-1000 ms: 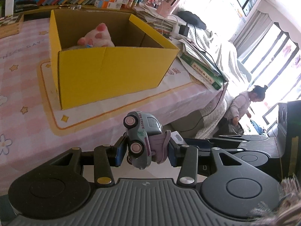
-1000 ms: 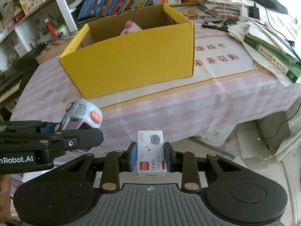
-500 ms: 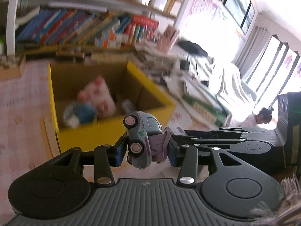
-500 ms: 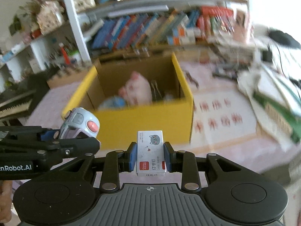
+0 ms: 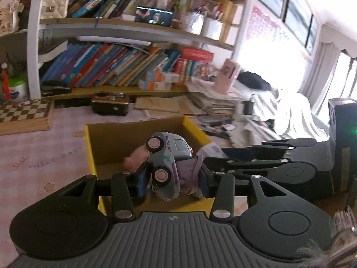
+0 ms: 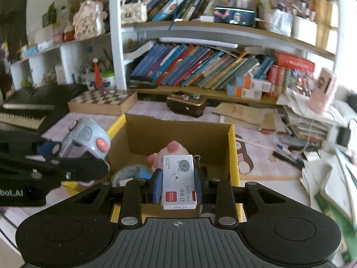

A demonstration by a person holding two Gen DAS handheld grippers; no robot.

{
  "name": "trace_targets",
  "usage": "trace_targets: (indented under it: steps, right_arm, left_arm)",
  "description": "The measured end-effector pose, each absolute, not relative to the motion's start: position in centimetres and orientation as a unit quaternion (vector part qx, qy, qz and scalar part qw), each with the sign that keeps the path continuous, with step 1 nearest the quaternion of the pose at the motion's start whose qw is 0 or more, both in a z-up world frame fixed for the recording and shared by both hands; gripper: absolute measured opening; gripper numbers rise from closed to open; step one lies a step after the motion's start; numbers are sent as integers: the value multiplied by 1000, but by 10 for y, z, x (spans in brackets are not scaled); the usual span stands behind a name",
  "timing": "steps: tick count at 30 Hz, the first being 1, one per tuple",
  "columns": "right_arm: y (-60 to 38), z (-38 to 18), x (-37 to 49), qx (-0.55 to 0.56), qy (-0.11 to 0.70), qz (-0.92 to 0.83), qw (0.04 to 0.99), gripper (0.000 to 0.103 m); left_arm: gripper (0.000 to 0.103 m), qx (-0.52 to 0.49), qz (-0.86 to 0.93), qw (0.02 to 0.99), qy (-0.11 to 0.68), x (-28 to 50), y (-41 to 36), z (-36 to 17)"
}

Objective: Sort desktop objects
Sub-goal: 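Carry the toy car with the left tool while the right tool carries the card box to the yellow box, then lower and release the car with the left tool while the right tool releases the card box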

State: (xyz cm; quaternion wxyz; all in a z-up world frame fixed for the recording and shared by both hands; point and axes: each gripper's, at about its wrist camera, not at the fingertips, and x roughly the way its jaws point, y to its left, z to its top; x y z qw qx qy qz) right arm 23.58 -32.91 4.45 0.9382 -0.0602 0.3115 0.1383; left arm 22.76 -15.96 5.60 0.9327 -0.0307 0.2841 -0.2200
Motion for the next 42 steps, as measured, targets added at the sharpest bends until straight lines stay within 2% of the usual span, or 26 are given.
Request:
trace_targets:
  steps: [10, 23, 28, 33, 36, 38, 40, 42]
  right_arm:
    - [-313, -4, 284, -154, 381, 175, 895, 30]
    - [-311, -28, 317, -167, 457, 205, 849, 30]
    - [-313, -29, 321, -154, 481, 223, 834, 30]
    - [-313, -28, 318, -158, 471, 221, 839, 31]
    - [-312, -26, 315, -160, 457, 213, 849, 32]
    - [-315, -24, 312, -149, 448, 206, 857, 32]
    - [-319, -17, 305, -136, 429, 205, 869, 39]
    - [-322, -8, 293, -125, 405, 200, 883, 49]
  left_arm:
    - [42, 53, -196, 924, 324, 290, -188, 30]
    - [42, 79, -184, 895, 398, 325, -204, -14]
    - [43, 77, -188, 890, 409, 329, -205, -15]
    - [44, 77, -185, 894, 401, 325, -205, -15]
    - [53, 74, -184, 900, 387, 321, -205, -8]
    - [78, 73, -169, 910, 370, 315, -204, 1]
    - [86, 72, -159, 922, 346, 306, -200, 12]
    - [87, 62, -157, 929, 329, 295, -194, 22]
